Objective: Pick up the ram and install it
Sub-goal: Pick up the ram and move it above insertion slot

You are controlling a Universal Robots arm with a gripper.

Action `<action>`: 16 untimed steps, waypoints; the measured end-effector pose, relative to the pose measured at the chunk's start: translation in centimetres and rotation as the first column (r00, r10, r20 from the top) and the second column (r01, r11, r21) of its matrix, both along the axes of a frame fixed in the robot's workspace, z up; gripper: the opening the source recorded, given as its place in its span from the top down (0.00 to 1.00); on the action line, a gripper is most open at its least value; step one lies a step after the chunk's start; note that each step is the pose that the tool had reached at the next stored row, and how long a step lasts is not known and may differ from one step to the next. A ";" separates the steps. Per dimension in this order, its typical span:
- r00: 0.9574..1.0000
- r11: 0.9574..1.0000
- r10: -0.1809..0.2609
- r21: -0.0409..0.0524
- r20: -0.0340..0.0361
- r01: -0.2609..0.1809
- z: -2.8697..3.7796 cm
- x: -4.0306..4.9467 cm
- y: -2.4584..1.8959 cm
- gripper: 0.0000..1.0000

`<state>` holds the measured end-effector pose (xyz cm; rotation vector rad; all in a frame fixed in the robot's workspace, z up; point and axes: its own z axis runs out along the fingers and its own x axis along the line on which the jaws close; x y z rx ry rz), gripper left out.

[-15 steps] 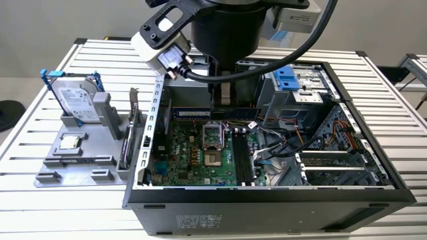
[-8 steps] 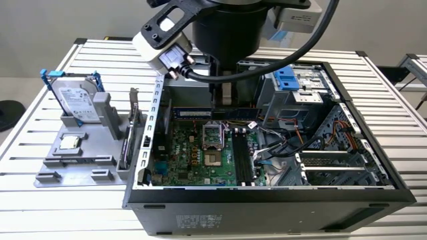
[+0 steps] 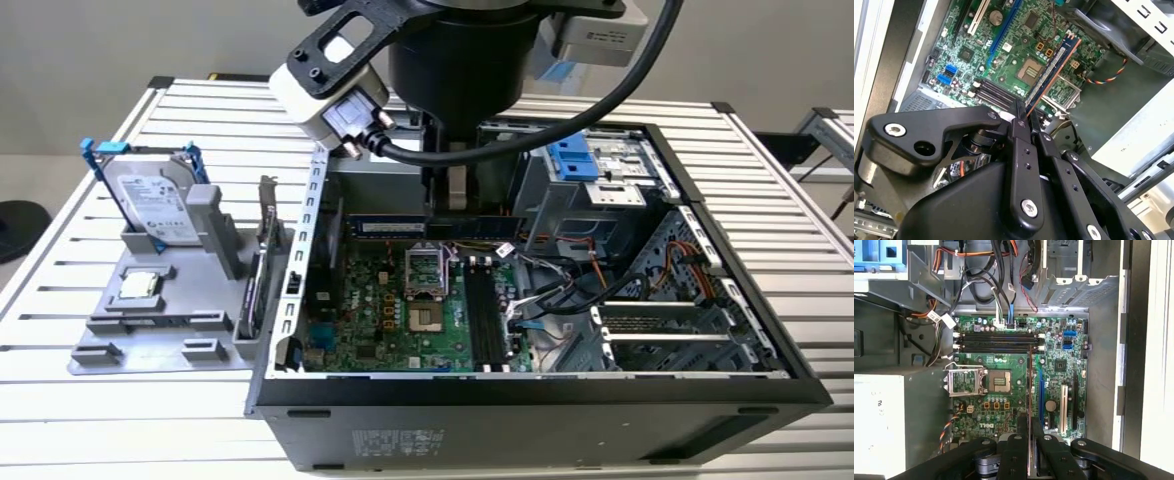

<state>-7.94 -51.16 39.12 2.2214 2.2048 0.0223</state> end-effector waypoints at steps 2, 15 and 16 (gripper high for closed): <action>1.000 1.000 0.000 0.000 0.000 0.000 0.00 0.06 0.00 1.00; 1.000 1.000 0.000 0.000 0.000 0.000 0.00 0.36 0.00 1.00; 1.000 1.000 0.000 0.000 0.000 0.000 0.00 0.41 0.00 1.00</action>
